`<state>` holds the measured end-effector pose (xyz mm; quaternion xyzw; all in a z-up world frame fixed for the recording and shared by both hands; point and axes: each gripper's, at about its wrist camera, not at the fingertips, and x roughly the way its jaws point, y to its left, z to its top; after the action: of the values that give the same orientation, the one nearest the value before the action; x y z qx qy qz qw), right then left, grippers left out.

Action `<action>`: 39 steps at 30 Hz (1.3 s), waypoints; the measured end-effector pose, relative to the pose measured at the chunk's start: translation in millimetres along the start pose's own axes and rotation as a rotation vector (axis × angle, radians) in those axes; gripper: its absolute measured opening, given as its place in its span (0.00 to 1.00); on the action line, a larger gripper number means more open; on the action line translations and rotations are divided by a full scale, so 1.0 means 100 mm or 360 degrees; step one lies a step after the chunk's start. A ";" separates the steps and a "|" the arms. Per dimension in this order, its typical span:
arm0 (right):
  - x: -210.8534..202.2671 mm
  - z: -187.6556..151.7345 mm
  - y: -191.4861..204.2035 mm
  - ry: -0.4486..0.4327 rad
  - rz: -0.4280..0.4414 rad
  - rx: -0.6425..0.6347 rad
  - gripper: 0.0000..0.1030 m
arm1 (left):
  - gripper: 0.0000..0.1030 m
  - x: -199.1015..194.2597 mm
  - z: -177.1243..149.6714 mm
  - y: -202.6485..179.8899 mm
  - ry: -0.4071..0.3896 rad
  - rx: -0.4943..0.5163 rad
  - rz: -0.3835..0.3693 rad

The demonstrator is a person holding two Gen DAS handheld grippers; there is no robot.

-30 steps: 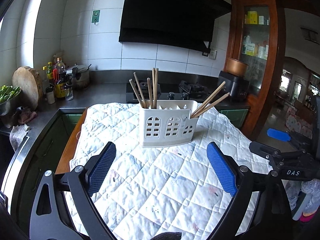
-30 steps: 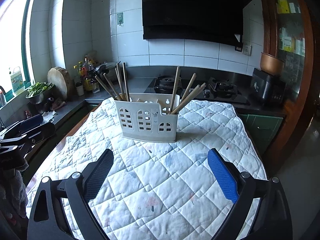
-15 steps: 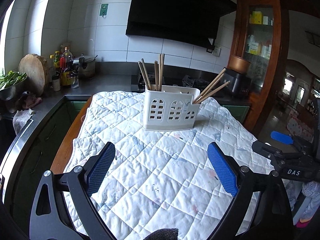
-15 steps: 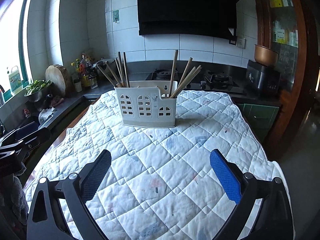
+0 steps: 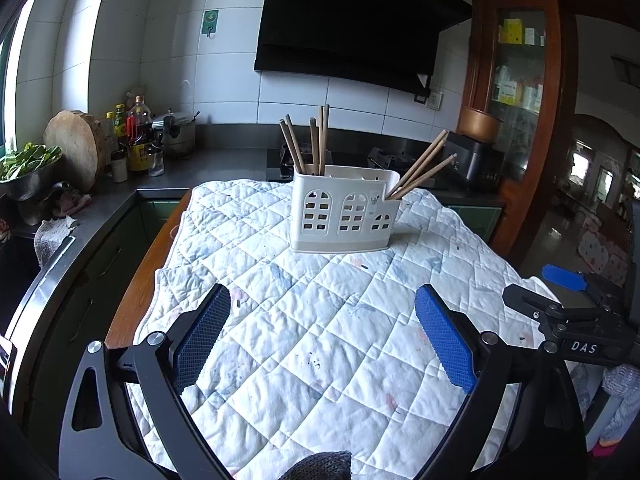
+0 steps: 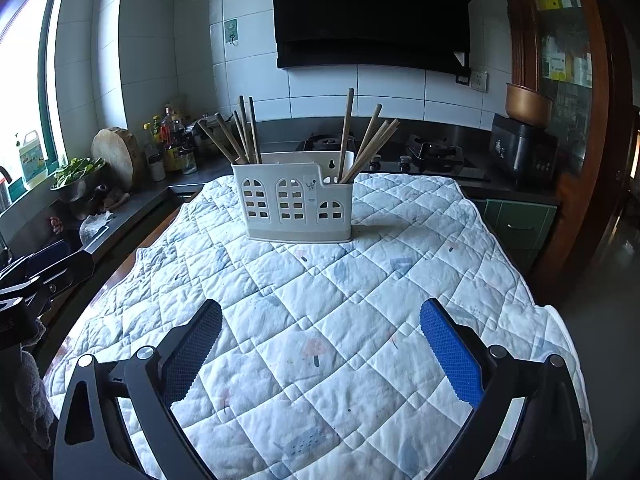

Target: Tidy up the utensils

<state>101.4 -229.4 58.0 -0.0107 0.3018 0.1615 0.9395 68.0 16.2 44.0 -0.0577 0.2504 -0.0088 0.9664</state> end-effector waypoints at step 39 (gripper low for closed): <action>0.02 -0.06 -0.01 0.0040 -0.0001 -0.0016 0.93 | 0.90 0.14 -0.15 -0.06 0.0132 0.0050 0.0027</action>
<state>99.4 -230.6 51.9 -0.0175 0.3128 0.1625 0.9356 73.4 7.7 24.7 -0.0400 0.2905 -0.0069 0.9560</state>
